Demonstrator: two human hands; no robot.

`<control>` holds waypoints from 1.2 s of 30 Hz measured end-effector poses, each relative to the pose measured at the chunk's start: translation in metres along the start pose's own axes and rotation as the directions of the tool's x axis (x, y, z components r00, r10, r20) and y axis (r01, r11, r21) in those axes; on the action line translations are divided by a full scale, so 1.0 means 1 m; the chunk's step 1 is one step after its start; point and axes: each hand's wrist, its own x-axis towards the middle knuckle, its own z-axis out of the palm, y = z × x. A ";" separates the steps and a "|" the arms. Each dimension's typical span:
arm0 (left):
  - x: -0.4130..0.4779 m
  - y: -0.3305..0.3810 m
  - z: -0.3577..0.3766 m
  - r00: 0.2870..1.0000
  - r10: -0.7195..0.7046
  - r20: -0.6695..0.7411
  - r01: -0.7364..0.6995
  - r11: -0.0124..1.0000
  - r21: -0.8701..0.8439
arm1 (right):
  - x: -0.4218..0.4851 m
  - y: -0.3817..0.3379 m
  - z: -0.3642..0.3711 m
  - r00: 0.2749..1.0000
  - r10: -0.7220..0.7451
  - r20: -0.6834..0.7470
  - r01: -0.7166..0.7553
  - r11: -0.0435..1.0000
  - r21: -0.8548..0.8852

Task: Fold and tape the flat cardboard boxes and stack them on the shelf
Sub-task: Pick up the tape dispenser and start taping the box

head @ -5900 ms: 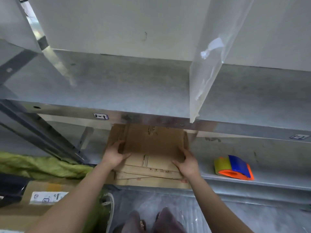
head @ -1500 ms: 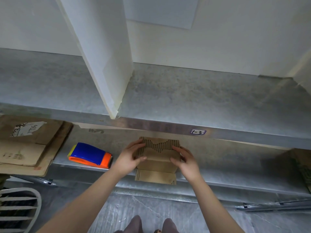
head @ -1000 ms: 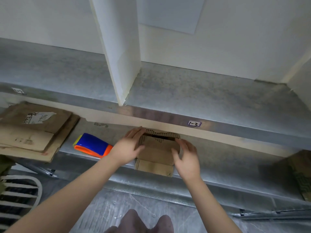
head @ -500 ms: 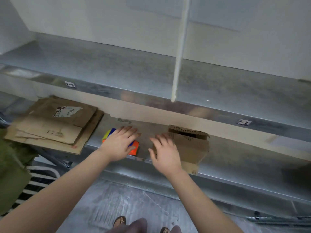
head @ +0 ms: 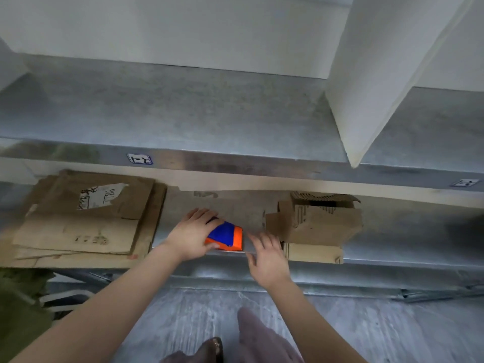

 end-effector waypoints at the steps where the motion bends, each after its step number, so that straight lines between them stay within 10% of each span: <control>1: 0.003 -0.002 0.001 1.000 0.005 -0.001 -0.005 1.000 -0.031 | 0.000 0.001 0.003 1.000 0.019 0.005 -0.019 1.000 0.006; 36: -0.017 -0.029 -0.004 0.991 -0.111 0.077 0.130 0.940 -0.314 | 0.007 0.004 0.015 0.997 0.080 0.012 -0.081 0.983 0.165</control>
